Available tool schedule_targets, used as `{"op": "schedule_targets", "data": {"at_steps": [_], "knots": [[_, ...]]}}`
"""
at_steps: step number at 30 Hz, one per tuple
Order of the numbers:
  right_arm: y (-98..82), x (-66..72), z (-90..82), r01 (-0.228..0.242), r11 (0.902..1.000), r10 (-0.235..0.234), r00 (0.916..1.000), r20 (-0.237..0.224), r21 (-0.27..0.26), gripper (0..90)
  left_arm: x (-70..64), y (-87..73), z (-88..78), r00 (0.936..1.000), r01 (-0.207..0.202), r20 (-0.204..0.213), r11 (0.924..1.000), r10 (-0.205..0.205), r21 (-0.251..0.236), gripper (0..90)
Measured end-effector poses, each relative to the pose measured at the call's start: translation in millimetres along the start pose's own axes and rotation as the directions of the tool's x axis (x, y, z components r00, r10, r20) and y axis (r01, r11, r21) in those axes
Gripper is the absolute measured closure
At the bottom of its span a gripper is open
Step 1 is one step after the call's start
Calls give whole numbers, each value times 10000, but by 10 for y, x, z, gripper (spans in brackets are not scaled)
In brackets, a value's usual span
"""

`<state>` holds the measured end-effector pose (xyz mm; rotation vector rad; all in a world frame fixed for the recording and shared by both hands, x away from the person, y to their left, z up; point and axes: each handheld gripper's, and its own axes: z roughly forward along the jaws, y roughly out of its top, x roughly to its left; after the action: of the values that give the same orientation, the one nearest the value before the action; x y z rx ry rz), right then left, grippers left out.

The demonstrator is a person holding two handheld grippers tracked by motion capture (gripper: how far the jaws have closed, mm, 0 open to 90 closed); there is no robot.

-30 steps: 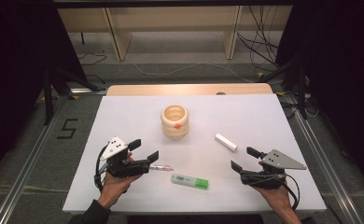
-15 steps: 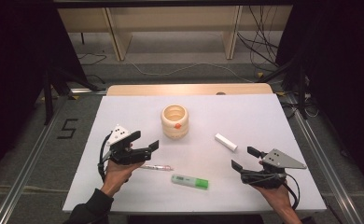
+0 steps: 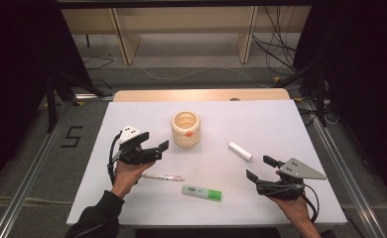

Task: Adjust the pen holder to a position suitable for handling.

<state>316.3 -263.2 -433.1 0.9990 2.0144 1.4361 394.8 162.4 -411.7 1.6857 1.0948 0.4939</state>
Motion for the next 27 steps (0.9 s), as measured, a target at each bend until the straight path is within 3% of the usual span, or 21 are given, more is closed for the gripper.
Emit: {"op": "schedule_targets", "data": {"at_steps": [11,17,20,27], "knots": [[1,0,0,-10,10000,10,10000,15,18,224,106,104,179,9983,30,-576,10000,-25,85,245],[-1,0,6,-3,10000,3,10000,-8,-30,225,164,101,298,9969,14,-787,9996,8,282,382],[-1,0,6,-7,10000,7,10000,-2,-33,225,195,103,355,9948,106,-1021,9993,-69,357,433],[-3,-1,6,33,10000,-33,10000,32,5,228,263,119,504,9902,470,-1340,9976,-399,500,644]]}}
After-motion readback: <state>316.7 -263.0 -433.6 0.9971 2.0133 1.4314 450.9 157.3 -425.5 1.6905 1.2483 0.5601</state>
